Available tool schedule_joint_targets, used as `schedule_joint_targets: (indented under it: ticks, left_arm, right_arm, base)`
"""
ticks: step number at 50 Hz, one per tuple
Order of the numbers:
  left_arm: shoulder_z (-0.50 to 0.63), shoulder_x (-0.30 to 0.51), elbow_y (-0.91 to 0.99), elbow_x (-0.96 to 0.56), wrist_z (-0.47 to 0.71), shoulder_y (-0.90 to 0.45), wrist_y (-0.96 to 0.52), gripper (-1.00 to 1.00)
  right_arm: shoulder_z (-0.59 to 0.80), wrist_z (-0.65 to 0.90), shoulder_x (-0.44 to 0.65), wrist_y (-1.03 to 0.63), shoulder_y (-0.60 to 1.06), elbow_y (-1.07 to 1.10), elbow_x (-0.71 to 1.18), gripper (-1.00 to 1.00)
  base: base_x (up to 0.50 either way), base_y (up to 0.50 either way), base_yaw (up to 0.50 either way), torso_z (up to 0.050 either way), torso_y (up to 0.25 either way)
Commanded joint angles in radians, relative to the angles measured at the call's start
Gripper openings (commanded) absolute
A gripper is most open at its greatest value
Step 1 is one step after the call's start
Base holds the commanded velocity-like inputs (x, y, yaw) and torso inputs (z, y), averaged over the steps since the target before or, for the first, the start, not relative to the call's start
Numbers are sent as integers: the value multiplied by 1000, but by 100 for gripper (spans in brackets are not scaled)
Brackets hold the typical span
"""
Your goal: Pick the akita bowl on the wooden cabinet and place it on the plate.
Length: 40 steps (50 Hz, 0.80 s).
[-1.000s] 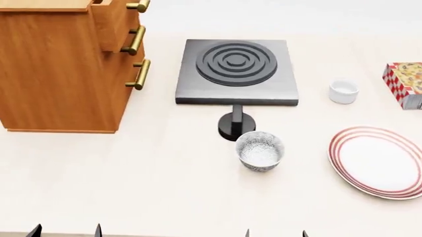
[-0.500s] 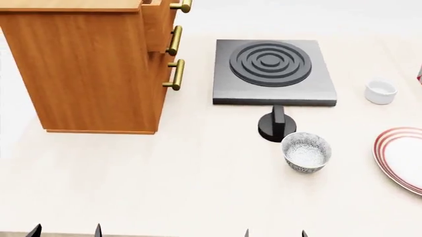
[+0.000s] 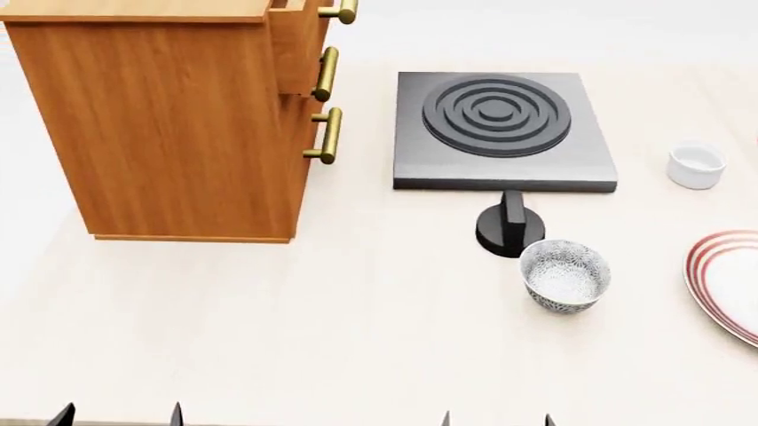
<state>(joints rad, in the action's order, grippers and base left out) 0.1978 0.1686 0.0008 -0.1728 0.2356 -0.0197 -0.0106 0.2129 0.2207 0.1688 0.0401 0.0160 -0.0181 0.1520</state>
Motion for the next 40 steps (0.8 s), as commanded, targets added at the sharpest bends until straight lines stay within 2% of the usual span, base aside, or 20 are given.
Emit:
schedule_joint_targets:
  ticks: [1,9,15,17,20,22,32,35,39,40]
  left_arm:
    - [7,4,-3,-5,6,-3,2,100]
    - [6,5,-1,-6,20,-2,3,100]
    - [47,3,-7,143,139,-28,-98,100]
    - [33,-5,-2,136,158,-35,-133,100]
    - [46,8,46,143,148,-27,-142,100]
    - [42,22,105,89,96,-24,-142,100]
    - [53,41,225,59,76,-67,-267,100]
    - [57,37,242,58,80,-94,-300,100]
    - [43,36,271,8,55,-127,-346,100]
    - [45,38,280,9,56,-135,-360,100]
  right_arm:
    - [1,4,4,3,2,-2,15,100]
    - [-9,13,3,2,-1,5,38,100]
    - [-1,52,8,-27,-6,40,5,100]
    - [5,82,18,-62,-10,99,-32,100]
    - [-10,132,16,-115,-9,148,-55,100]
    - [-13,154,18,-150,-10,191,-70,100]
    - [-16,253,2,-290,9,326,-140,100]
    - [-46,238,-6,-398,26,396,-74,100]
    - [-56,223,7,-449,28,474,-39,100]
    - [-53,203,15,-407,19,485,-30,100]
  base:
    - [0,0,0,0,0]
    - [0,0,0,0,0]
    - [0,0,0,0,0]
    - [0,0,0,0,0]
    - [0,0,0,0,0]
    - [0,0,0,0,0]
    - [0,0,0,0,0]
    - [0,0,0,0,0]
    - [0,0,0,0,0]
    - [0,0,0,0,0]
